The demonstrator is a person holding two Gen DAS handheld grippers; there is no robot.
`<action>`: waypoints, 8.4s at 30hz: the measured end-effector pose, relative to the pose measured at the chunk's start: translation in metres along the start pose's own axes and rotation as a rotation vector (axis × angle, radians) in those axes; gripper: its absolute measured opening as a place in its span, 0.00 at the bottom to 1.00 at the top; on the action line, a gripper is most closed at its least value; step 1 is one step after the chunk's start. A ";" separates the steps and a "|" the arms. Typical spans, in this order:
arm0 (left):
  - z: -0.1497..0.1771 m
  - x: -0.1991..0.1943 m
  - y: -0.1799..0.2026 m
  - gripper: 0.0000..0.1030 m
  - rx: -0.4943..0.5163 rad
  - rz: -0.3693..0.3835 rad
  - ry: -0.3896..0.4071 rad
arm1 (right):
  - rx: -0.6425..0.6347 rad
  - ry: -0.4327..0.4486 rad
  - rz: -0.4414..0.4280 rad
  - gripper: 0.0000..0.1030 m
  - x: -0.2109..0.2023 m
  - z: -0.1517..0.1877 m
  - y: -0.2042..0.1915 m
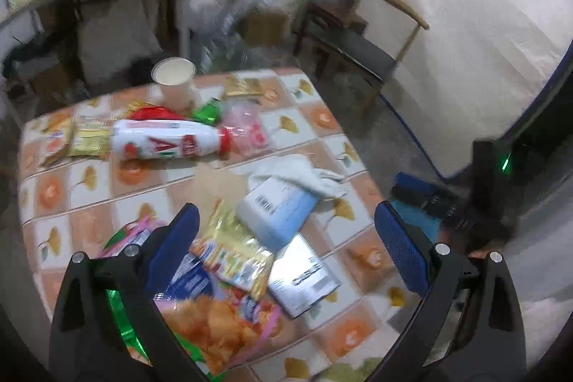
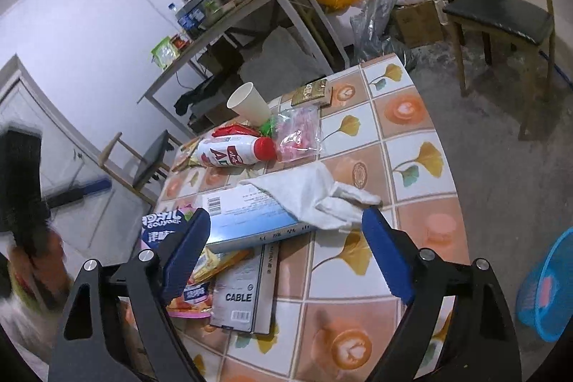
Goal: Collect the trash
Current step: 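Move both tools back over the table, then grasp the clear red-printed plastic bag with the left tool while the right tool grasps the white cloth, then lift the plastic bag with the left tool while the right tool lifts the white cloth, then carry the bag and cloth over the blue wastebasket and release both, then move the right tool back to the table toward the blue box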
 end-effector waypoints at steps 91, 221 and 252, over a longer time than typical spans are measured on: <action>-0.123 0.140 -0.007 0.24 0.031 -0.147 -0.261 | -0.566 -0.153 0.396 0.41 0.074 0.013 -0.031; 0.049 0.477 0.453 0.45 0.269 0.356 -0.721 | 0.915 0.328 0.095 0.06 -0.207 0.227 0.464; 0.035 0.327 0.371 0.58 0.163 0.600 -0.523 | 0.704 0.247 0.418 0.71 -0.236 0.231 0.358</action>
Point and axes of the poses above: each gripper's, at about its wrist camera, not at the fingertips, and x roughly the way its jaws point, y to its right, z to its underside, the point moved 6 cm from there along x, roughly the way its jaws point, and after that the axes turned 12 degrees about -y, right-handed, at the moved point
